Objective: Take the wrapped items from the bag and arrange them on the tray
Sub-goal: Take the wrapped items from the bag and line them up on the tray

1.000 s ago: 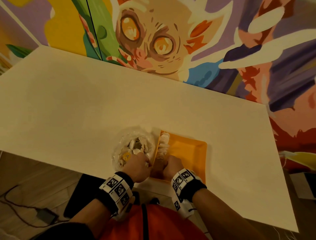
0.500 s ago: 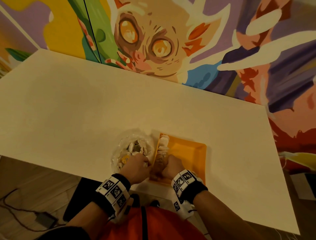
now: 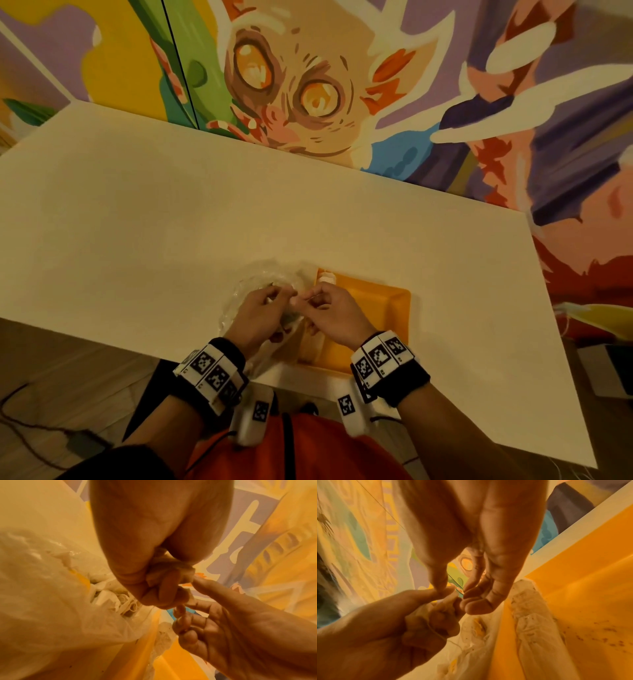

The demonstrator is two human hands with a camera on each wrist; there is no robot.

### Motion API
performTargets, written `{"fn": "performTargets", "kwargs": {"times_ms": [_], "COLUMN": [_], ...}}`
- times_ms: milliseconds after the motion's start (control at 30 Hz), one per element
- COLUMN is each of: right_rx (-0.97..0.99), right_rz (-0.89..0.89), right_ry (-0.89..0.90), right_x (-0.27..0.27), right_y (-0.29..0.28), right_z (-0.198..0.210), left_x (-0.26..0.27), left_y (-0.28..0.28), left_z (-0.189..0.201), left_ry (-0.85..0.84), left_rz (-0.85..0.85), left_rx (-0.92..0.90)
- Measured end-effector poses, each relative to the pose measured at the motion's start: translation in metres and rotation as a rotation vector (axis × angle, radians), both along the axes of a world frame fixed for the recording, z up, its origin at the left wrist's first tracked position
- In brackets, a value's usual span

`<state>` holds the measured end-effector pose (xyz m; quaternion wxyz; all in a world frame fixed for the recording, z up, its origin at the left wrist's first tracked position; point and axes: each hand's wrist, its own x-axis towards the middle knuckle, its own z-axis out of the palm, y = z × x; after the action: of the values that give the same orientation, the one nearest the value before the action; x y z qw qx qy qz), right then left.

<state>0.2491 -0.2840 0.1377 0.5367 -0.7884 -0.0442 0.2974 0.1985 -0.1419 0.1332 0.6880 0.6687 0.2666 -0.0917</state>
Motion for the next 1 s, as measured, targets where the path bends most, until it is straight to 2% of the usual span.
{"fn": "performTargets", "kwargs": {"times_ms": [133,300,700,900,1000], "right_rx": [0.016,0.019,0.05,0.145,0.161], "right_rz": [0.055,0.004,-0.126,-0.138,-0.092], "right_ry": [-0.047,-0.09,-0.055,0.054,0.067], "right_x": [-0.004,-0.003,-0.002,-0.009,-0.012], "right_y": [0.003,0.004,0.004,0.004,0.003], "right_z": [-0.007,-0.009,-0.009,-0.003,-0.004], "left_x": [-0.001,-0.005,-0.011,-0.011,-0.01], "left_y": [0.0,0.003,0.013,0.011,0.013], "left_z": [0.001,0.003,0.003,0.003,0.002], "left_ry": [0.002,-0.002,-0.076,-0.109,-0.1], "left_rz": [-0.006,-0.011,-0.093,0.011,0.076], "left_rx": [-0.03,-0.09,0.015,0.077,0.029]}}
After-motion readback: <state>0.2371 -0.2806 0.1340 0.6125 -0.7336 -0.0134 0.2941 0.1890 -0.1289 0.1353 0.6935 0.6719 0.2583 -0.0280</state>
